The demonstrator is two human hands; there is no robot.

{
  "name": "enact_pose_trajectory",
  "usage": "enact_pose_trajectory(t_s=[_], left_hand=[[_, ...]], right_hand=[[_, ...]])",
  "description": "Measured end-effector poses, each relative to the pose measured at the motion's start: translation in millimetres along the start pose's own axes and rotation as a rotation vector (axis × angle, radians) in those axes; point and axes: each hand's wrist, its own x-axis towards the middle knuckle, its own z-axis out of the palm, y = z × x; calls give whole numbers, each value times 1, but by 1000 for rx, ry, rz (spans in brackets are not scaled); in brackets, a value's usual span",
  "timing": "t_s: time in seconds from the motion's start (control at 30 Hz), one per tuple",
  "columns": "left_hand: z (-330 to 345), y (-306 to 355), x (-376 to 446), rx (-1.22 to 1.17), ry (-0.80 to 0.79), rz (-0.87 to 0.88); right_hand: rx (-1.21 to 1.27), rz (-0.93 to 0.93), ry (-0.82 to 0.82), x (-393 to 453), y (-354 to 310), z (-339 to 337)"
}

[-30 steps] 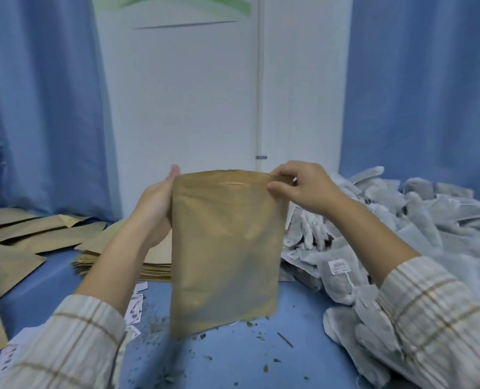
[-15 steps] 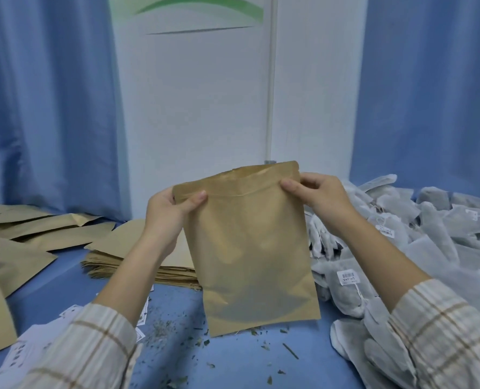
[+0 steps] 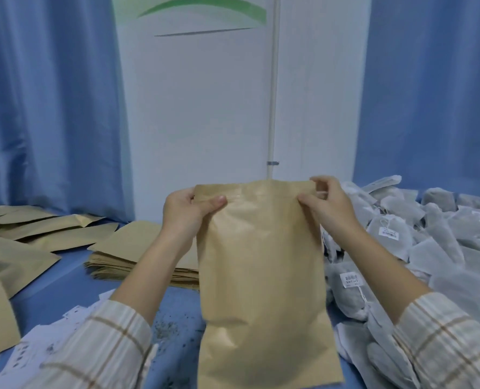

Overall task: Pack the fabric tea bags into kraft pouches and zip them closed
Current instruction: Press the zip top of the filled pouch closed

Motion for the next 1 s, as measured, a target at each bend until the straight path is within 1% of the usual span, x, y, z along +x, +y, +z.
enact_pose_trajectory(t_s=[0.03, 0.1, 0.13, 0.17, 0.23, 0.27, 0.3, 0.37, 0.4, 0.47, 0.53, 0.57, 0.6, 0.63, 0.7, 0.77, 0.87, 1.0], left_hand=[[6, -3, -3, 31, -20, 9], [20, -4, -10, 65, -64, 7], [26, -3, -13, 63, -87, 3], [30, -2, -14, 63, -98, 4], [34, 2, -16, 71, -74, 14], [34, 4, -16, 58, -57, 19], [32, 5, -17, 28, -48, 21], [28, 6, -19, -17, -63, 22], [27, 6, -20, -3, -70, 21], [28, 5, -23, 26, -47, 11], [32, 5, -25, 24, 24, -2], [35, 5, -25, 44, 68, 0], [37, 5, -24, 82, 111, 7], [37, 4, -23, 118, 154, 21], [36, 3, -21, 179, 220, 59], [33, 3, -20, 213, 223, 100], [32, 4, -22, 195, 131, 124], [29, 6, -26, 140, 23, 96]], right_hand=[[-132, -103, 60, -1, -4, 4], [-326, -469, 186, -4, -24, 19], [-414, -582, 185, -7, -36, 29], [-521, -616, 141, -8, -46, 37], [-801, -559, 46, -6, -58, 51], [-900, -558, 90, -4, -59, 55], [-987, -604, 195, -4, -60, 56], [-1029, -696, 433, -7, -60, 57], [-1029, -725, 522, -8, -60, 58], [-994, -750, 551, -9, -58, 59], [-919, -736, 501, -11, -62, 59], [-867, -730, 443, -10, -63, 60], [-822, -699, 335, -8, -64, 60], [-776, -644, 195, -5, -64, 59], [-609, -515, -125, -5, -67, 50], [-473, -459, -298, -5, -69, 38], [-451, -398, -407, -2, -71, 23], [-440, -347, -455, -2, -77, 18]])
